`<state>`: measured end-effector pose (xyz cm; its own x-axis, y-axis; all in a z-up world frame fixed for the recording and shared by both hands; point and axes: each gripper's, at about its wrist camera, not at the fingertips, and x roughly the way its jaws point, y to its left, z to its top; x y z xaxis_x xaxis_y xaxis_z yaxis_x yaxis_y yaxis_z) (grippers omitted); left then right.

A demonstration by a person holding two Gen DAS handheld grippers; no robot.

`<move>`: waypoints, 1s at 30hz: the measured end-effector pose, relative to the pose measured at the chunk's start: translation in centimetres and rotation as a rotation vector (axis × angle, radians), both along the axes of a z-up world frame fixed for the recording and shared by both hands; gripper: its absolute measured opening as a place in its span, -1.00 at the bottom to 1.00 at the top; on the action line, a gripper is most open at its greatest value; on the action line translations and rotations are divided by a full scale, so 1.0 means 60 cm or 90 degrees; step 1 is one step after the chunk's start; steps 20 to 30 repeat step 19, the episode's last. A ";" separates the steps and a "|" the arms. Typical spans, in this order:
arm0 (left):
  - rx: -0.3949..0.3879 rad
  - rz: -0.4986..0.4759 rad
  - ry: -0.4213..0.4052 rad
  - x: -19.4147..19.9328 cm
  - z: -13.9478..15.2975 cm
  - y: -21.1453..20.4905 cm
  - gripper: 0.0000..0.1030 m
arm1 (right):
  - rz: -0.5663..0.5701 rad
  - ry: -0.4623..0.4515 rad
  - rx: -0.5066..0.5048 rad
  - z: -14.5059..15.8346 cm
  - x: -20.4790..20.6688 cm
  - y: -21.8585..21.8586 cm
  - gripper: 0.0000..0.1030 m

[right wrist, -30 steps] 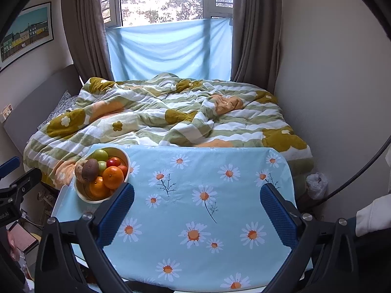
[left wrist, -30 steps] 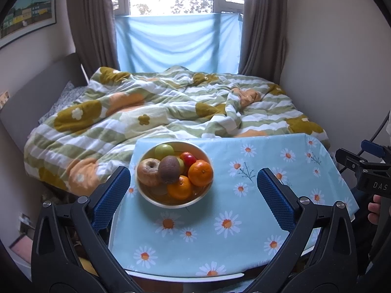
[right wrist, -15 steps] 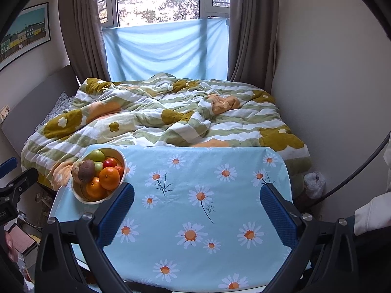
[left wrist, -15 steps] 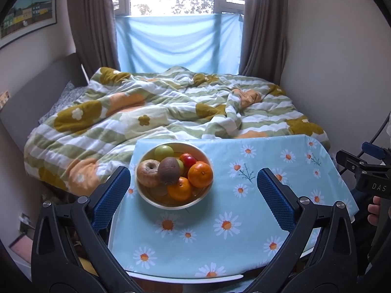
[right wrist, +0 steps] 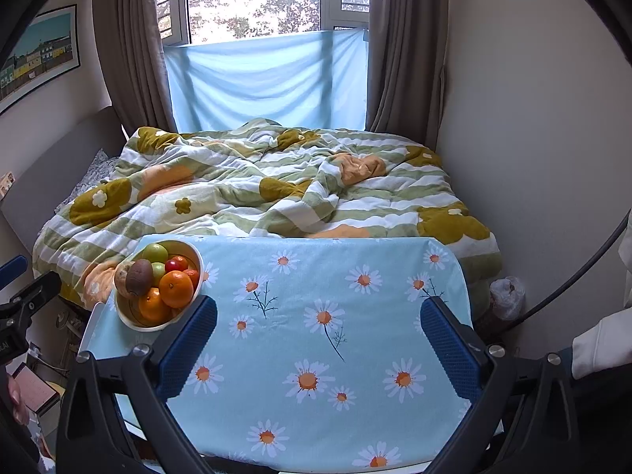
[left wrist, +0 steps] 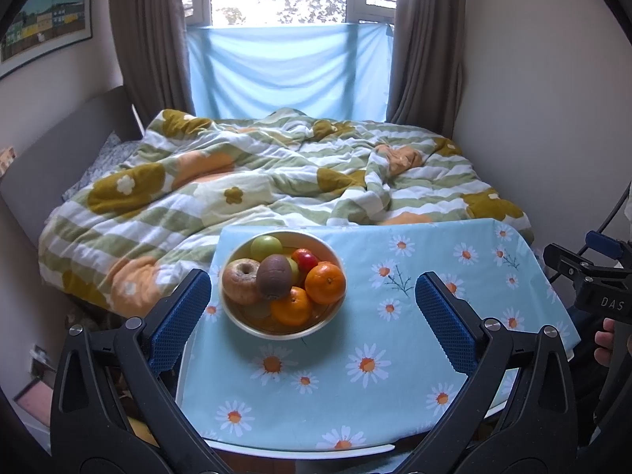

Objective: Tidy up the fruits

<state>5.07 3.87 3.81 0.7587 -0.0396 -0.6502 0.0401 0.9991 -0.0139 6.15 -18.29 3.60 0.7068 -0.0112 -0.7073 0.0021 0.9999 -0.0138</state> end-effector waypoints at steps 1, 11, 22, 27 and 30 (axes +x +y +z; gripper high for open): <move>0.000 0.000 -0.001 0.000 0.000 0.001 1.00 | 0.000 0.001 0.000 0.000 0.000 0.000 0.99; -0.006 0.008 0.000 -0.003 -0.003 0.006 1.00 | -0.001 0.000 -0.001 0.000 0.001 -0.003 0.99; 0.032 0.025 -0.029 -0.009 0.000 0.001 1.00 | -0.001 0.000 -0.001 0.000 0.001 -0.001 0.99; 0.032 0.025 -0.029 -0.009 0.000 0.001 1.00 | -0.001 0.000 -0.001 0.000 0.001 -0.001 0.99; 0.032 0.025 -0.029 -0.009 0.000 0.001 1.00 | -0.001 0.000 -0.001 0.000 0.001 -0.001 0.99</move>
